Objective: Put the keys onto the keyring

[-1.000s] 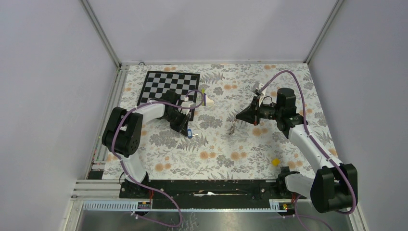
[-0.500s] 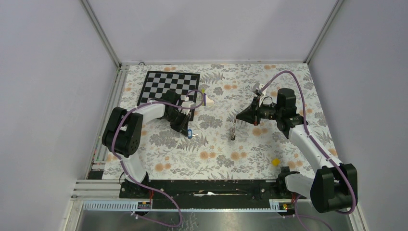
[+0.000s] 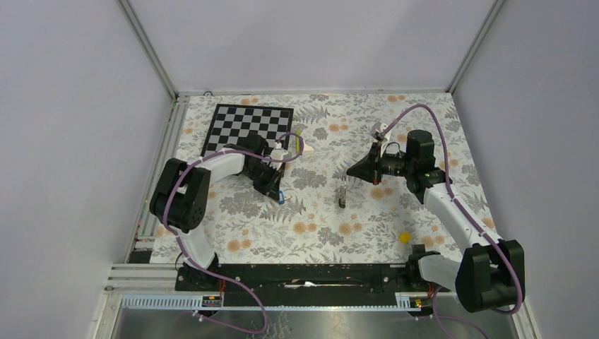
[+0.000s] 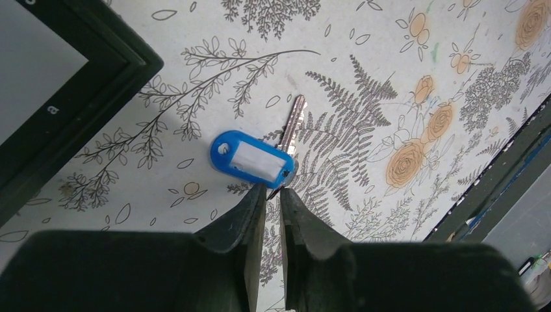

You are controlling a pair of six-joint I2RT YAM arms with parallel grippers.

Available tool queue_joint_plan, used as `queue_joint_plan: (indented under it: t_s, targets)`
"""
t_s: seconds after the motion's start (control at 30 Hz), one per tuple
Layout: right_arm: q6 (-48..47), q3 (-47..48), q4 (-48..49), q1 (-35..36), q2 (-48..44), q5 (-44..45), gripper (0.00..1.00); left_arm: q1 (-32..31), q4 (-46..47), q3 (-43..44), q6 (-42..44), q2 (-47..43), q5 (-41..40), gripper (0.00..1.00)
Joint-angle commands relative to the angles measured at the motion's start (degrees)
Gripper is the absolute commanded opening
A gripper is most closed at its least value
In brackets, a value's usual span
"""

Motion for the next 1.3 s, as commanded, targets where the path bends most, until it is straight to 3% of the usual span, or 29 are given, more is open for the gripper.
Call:
queue_joint_plan:
  t_s: [0.0,0.63,1.03,1.27]
  targets:
    - [-0.3,0.0,2.9,-0.4,-1.1,-1.3,0.0,-0.7,0.8,1.2,1.6,-1.4,2.8,0.18]
    - [-0.2,-0.5,3.6,-0.6,-1.3,-0.9,0.0,-2.5,0.2,0.9,3.9,-0.3,2.7,0.17]
    - [0.2,-0.8,4.0,-0.7,-1.4,-1.0,0.0,-2.7,0.2,0.8,4.3,-0.4,0.6,0.07]
    - [0.4,-0.9,4.2,-0.7,-1.4,-1.1,0.0,-3.1,0.2,0.7,4.7,-0.6,-0.8,0.09]
